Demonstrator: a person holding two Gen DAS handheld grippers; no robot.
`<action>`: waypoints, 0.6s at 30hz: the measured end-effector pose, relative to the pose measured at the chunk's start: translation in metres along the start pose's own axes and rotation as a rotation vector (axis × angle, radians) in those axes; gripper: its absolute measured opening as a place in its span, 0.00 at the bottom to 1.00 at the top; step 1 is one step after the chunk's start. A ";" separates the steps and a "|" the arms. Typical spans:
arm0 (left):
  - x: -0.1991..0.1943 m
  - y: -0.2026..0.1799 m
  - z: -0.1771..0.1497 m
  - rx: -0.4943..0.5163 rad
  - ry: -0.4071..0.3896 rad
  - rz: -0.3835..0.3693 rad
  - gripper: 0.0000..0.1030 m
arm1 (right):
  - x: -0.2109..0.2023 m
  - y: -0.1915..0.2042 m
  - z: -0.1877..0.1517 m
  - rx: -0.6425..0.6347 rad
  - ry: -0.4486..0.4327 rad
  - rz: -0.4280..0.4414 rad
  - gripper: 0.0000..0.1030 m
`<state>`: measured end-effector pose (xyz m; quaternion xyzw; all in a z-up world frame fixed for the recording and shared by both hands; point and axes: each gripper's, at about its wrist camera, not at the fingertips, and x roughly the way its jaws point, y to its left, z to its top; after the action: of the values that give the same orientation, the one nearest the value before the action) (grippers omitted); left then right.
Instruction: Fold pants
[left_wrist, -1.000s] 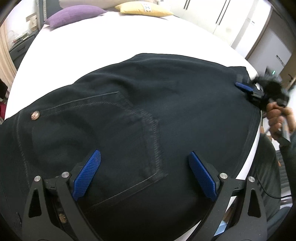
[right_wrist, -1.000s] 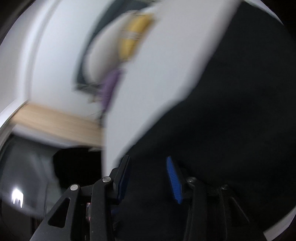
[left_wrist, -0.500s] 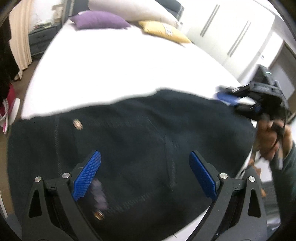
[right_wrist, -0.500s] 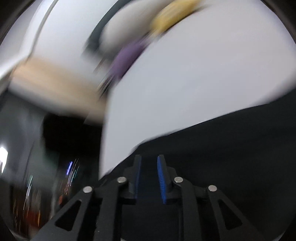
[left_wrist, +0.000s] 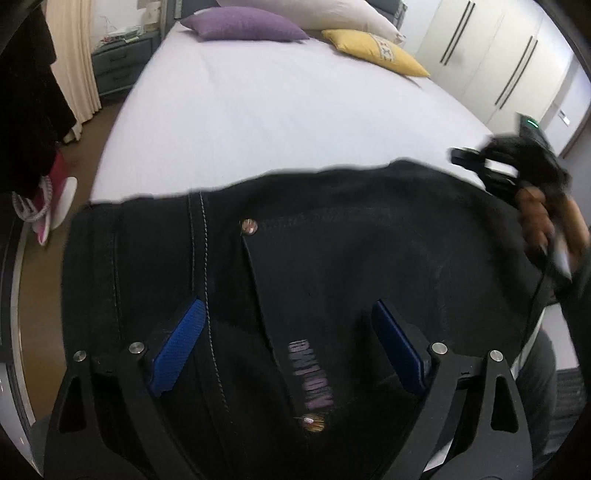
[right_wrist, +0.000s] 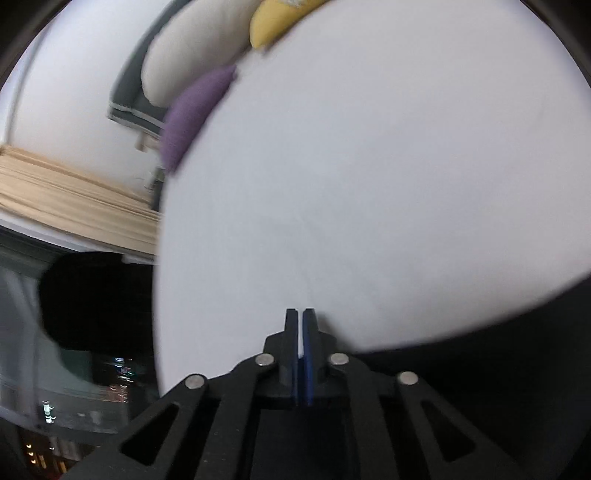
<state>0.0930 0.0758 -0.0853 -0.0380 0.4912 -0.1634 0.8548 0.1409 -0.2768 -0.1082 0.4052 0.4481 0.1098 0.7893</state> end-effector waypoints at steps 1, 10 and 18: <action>-0.009 -0.006 0.009 0.009 -0.025 -0.030 0.88 | -0.018 0.000 -0.011 -0.014 0.006 0.041 0.11; 0.102 -0.148 0.088 0.228 0.245 -0.405 0.79 | -0.113 -0.121 -0.098 0.227 0.011 0.021 0.00; 0.117 -0.115 0.098 0.136 0.211 -0.315 0.57 | -0.252 -0.209 -0.115 0.363 -0.248 -0.138 0.00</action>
<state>0.2031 -0.0790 -0.1056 -0.0390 0.5539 -0.3309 0.7630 -0.1351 -0.4854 -0.1379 0.5193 0.3866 -0.0775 0.7582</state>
